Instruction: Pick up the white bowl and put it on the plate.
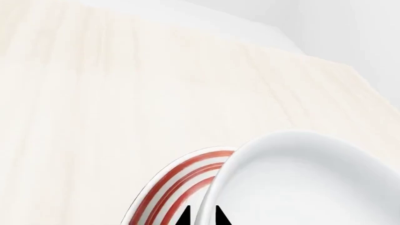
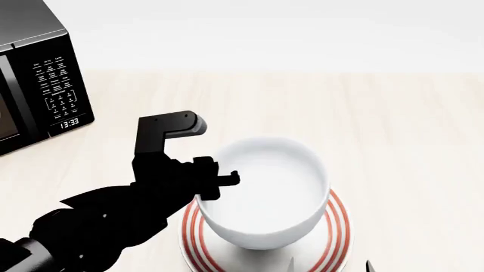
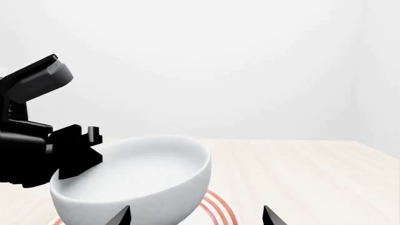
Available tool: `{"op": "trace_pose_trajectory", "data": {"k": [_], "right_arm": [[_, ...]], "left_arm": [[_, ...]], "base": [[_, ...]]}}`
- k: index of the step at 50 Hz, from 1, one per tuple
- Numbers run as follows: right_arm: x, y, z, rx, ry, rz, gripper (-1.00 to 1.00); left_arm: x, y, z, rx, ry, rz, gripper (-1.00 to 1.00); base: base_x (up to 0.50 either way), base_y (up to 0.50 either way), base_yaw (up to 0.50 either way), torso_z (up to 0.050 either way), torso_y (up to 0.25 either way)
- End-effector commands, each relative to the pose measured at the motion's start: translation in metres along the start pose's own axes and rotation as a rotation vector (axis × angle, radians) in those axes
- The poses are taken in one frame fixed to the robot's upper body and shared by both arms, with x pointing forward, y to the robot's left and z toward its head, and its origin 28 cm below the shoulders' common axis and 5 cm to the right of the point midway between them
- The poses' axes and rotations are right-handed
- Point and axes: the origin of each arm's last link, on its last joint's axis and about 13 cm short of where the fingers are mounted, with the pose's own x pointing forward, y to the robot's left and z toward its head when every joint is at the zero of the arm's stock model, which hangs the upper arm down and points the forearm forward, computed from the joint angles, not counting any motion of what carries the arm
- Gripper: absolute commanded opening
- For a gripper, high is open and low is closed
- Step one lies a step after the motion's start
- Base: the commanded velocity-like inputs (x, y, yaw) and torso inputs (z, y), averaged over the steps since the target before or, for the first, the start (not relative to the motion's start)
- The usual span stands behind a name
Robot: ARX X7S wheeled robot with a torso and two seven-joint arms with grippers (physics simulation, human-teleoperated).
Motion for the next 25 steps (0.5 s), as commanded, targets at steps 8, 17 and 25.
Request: {"op": "trace_pose_trajectory", "data": {"k": [8,17,25], "right_arm": [[-0.0003,-0.0003,0.0003,-0.002,-0.001,-0.001,1.0],[-0.0003,-0.0005,0.0005,-0.002,-0.003,-0.002,1.0],[-0.0006,-0.0008,0.0007,-0.003,-0.004,-0.002,1.0]], "left_arm": [[0.0,-0.0023,0.0019,0.034,-0.008,0.012,-1.0],[-0.0004,-0.0023,0.0011,0.064,0.008,0.016,-1.0],[-0.0007,-0.002,0.0007,0.092,0.018,0.024,-1.0]], "base": [[0.0,0.0,0.0,0.0,0.0],[0.0,0.0,0.0,0.0,0.001],[0.0,0.0,0.0,0.0,0.0]]}}
